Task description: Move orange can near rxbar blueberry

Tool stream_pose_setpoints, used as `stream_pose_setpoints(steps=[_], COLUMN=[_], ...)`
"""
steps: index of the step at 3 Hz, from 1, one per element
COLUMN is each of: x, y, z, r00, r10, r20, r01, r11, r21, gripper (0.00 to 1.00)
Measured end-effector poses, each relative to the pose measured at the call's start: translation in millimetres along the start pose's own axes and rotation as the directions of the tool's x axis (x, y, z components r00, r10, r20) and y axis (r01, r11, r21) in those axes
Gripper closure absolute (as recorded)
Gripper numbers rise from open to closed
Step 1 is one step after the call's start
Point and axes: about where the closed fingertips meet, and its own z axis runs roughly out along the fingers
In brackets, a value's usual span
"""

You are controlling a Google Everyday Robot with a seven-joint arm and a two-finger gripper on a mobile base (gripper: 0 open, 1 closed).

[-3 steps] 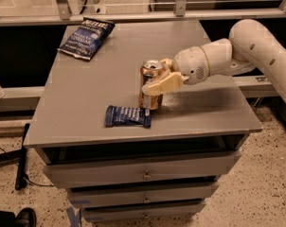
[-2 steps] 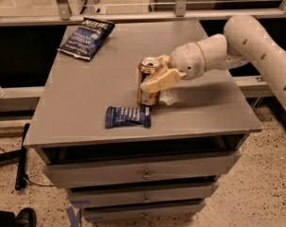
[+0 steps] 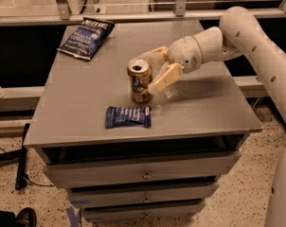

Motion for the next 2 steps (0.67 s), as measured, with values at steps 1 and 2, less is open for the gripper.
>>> stream_pose_setpoints(steps=[1, 2], x=[-0.2, -0.7], y=[-0.1, 2.7], z=[-0.6, -16.6], r00=[1.0, 1.0], r10=[0.0, 0.021], r20=[-0.001, -0.008], r01=[0.0, -0.021], r11=[1.0, 0.9992], r21=[0.0, 0.033], gripper=[0.0, 0.0])
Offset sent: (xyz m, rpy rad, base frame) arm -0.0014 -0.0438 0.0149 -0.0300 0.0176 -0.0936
